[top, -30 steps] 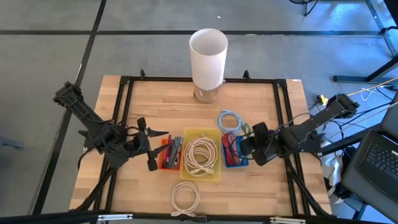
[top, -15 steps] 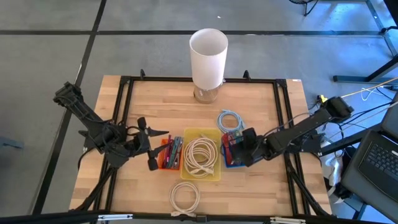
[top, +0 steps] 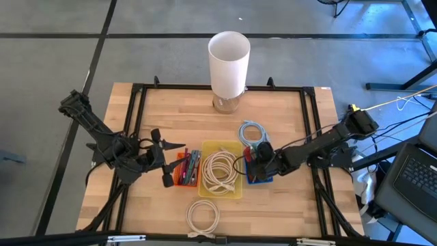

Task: Pick & Place USB Port
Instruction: Put the green charger cable into the blue bin, then put the brown HDMI cable into the yellow bin

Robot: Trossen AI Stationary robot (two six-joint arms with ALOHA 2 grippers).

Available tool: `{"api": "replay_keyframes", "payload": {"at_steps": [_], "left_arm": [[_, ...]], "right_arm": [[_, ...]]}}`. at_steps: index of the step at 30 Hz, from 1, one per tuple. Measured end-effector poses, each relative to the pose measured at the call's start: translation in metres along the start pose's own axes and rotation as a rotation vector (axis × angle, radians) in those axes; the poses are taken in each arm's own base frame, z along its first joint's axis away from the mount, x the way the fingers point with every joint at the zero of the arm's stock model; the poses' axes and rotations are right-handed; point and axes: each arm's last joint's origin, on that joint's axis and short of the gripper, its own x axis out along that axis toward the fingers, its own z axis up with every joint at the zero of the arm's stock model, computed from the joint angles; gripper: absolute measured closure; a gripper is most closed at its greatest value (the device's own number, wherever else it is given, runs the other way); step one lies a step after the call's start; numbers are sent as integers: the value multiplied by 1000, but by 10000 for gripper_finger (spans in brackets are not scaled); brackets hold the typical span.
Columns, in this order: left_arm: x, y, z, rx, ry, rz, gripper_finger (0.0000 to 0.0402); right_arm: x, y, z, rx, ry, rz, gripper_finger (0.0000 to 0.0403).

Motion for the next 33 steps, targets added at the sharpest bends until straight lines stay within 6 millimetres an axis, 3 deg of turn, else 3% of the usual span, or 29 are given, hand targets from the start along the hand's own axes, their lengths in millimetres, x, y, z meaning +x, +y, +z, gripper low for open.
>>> {"api": "replay_keyframes", "payload": {"at_steps": [7, 15, 25, 29, 33], "left_arm": [[0, 0, 0, -1, 0, -1, 213], [0, -2, 0, -17, 13, -59, 214], [0, -2, 0, -17, 13, -59, 214], [-1, -3, -1, -19, 20, -92, 213], [-4, -8, -4, 4, 60, -232, 216]], "right_arm": [[-5, 4, 2, -37, 4, 59, 329], [-33, 28, 13, -135, -75, 106, 333], [-44, 23, 14, -142, -26, 2, 331], [-50, 23, 11, -198, -137, 8, 331], [-68, 29, 6, -261, -300, 56, 336]]}}
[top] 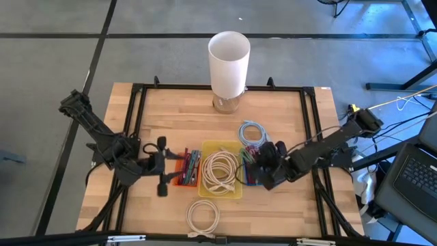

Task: Pick & Place USB Port
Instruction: Put the brown HDMI cable into the yellow bin

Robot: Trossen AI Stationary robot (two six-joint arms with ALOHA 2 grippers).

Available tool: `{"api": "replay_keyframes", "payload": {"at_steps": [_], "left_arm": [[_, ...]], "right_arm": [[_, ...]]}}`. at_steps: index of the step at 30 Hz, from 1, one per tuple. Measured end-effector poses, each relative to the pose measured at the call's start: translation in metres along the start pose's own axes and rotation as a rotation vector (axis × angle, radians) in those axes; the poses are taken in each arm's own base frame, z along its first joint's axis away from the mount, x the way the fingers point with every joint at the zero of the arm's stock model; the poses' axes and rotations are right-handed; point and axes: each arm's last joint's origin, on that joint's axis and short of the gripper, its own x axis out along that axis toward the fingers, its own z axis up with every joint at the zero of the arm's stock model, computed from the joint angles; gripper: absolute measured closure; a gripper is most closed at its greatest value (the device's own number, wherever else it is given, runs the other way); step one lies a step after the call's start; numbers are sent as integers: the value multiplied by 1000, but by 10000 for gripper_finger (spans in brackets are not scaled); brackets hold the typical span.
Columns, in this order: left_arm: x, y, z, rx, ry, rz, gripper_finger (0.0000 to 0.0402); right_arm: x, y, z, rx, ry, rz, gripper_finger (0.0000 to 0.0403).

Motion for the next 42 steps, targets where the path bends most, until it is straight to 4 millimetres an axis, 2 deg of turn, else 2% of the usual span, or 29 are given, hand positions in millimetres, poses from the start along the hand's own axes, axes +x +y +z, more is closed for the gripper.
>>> {"api": "replay_keyframes", "payload": {"at_steps": [5, 9, 13, 18, 28, 35, 42], "left_arm": [[3, -21, -15, 75, 103, -210, 217], [15, -51, -42, 176, 241, -365, 217], [31, -77, -72, 255, 349, -441, 217], [51, -101, -94, 281, 420, -495, 217], [76, -146, -112, 432, 480, -649, 217], [91, -161, -135, 560, 526, -670, 217], [100, -160, -155, 617, 604, -640, 217]], "right_arm": [[-27, 14, 0, -95, -61, 85, 337], [-44, 22, -2, -125, -62, 142, 337], [-57, 24, -2, -152, -65, 158, 337], [-62, 23, -1, -178, -83, 145, 338], [-62, 22, -2, -191, -81, 132, 338], [-62, 22, -2, -185, -80, 135, 338], [-62, 22, -2, -185, -73, 138, 338]]}}
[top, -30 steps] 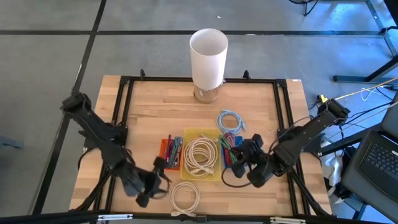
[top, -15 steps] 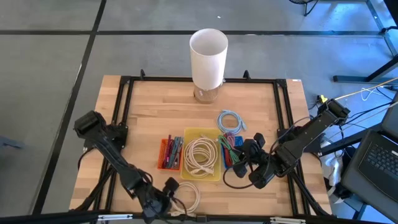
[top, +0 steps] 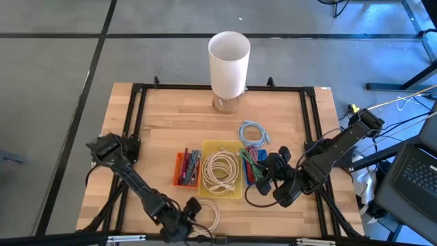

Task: Pick & Place USB Port
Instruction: Put the brown HDMI cable into the yellow bin

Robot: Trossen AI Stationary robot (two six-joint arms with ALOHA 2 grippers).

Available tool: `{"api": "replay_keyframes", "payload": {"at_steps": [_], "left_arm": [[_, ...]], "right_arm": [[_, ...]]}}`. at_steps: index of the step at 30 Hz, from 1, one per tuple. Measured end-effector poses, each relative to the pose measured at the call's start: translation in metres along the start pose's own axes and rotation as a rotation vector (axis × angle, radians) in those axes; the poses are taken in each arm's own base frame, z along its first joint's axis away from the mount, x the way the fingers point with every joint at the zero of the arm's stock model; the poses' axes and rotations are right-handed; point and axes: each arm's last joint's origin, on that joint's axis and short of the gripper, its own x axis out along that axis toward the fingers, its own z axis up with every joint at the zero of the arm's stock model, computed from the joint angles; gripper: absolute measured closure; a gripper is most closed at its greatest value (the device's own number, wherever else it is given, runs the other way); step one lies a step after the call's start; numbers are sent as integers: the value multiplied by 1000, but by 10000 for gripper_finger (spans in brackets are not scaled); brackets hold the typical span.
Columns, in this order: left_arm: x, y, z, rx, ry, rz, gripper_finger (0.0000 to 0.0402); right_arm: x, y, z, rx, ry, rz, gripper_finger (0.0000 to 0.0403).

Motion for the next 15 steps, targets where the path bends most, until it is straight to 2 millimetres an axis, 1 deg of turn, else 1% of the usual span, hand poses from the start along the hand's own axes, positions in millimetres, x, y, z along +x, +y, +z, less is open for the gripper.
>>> {"api": "replay_keyframes", "payload": {"at_steps": [6, 9, 12, 15], "left_arm": [[12, 3, -7, 0, 58, 11, 218], [17, 2, -9, -2, 68, -22, 233], [16, 1, -8, -3, 66, -52, 278], [12, 0, -7, -10, 57, -94, 350]], "right_arm": [[0, 0, 0, 5, -1, 2, 338], [0, 0, 0, 7, 0, 4, 338], [0, 1, 0, 6, 2, 5, 338], [0, 0, 0, 4, 2, 5, 338]]}}
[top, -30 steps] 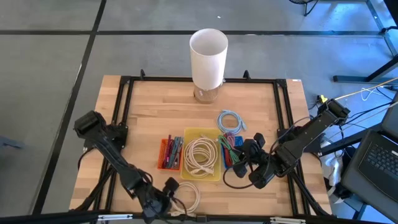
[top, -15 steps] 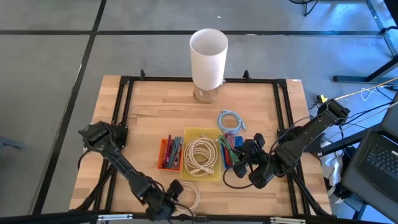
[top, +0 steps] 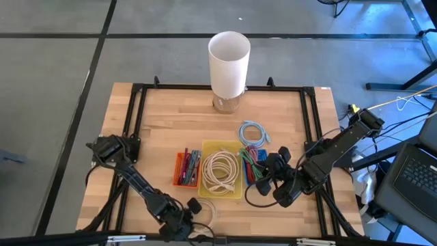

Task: Pick & Place USB Port
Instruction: Put the brown HDMI cable into the yellow bin

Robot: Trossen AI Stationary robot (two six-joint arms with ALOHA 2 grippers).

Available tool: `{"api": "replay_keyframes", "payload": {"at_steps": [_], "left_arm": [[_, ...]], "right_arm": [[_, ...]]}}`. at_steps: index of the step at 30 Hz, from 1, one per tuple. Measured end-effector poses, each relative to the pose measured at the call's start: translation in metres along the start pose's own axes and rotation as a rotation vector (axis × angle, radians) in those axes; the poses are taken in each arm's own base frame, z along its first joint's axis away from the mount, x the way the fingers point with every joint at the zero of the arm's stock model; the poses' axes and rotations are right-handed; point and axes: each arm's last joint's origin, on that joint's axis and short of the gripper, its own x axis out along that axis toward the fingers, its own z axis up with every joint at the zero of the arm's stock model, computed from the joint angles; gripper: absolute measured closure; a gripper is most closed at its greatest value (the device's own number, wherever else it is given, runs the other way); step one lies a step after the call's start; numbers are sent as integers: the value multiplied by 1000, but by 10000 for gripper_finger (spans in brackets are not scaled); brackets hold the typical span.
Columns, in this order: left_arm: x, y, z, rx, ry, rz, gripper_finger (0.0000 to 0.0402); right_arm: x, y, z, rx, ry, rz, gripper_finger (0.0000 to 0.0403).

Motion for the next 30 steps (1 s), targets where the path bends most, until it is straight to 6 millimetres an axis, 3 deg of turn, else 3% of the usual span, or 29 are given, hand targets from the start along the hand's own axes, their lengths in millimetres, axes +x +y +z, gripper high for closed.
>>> {"api": "replay_keyframes", "payload": {"at_steps": [2, 8, 12, 17, 23, 30], "left_arm": [[-3, 0, 0, -34, -2, -26, 378], [-13, -8, 3, -83, -6, -56, 386], [-27, -17, 18, -54, 12, -47, 390], [-58, -16, 41, -18, 81, 115, 390], [-92, 14, 54, 33, 193, 370, 390], [-102, 74, 53, 84, 315, 533, 390]], "right_arm": [[0, 0, 0, 0, 0, 0, 338], [0, 0, 0, -1, 0, 0, 338], [0, 0, -1, -2, 15, 5, 338], [0, 0, -1, -3, 15, 4, 338], [0, 0, -1, -3, 15, 4, 338], [0, 0, -1, 0, 34, 12, 337]]}}
